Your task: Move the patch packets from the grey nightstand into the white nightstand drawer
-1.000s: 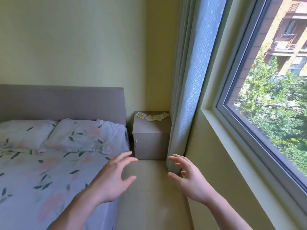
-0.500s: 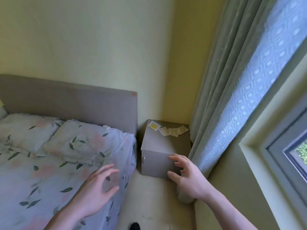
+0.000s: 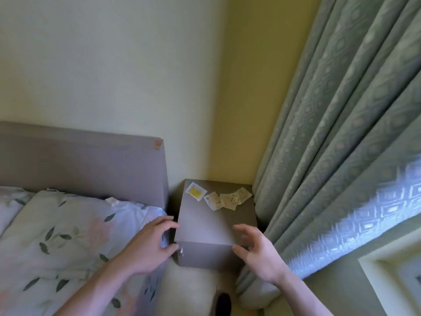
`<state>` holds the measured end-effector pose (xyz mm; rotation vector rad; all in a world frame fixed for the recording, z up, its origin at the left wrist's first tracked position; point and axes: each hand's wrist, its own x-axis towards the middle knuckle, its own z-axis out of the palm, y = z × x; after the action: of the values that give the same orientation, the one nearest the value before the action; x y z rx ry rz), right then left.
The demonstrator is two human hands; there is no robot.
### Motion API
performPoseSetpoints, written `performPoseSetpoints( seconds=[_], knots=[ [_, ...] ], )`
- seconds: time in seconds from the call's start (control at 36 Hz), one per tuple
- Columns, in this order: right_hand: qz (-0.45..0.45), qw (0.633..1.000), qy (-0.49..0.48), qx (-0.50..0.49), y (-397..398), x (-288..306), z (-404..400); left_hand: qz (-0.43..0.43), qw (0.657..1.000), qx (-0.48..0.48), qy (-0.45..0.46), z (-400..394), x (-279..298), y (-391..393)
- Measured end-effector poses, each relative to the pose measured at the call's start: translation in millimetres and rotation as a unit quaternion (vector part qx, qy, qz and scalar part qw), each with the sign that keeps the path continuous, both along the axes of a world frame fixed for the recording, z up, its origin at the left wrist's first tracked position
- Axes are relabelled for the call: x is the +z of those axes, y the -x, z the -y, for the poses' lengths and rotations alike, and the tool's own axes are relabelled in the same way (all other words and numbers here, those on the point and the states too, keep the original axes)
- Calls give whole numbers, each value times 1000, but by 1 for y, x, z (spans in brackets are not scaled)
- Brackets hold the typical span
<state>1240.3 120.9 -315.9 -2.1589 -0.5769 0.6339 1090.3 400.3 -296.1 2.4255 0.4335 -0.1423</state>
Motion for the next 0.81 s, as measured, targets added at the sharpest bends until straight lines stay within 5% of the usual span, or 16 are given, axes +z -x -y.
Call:
performPoseSetpoints(
  seconds=[0.39,0.81],
  knots=[
    [-108,988,89,-58,-232,-88,-57,-104,994,2,29,-39,-84,-229],
    [-94,972,215,1,-377,-240,-139,-141,988,56,37,-76,-282,-401]
  ],
)
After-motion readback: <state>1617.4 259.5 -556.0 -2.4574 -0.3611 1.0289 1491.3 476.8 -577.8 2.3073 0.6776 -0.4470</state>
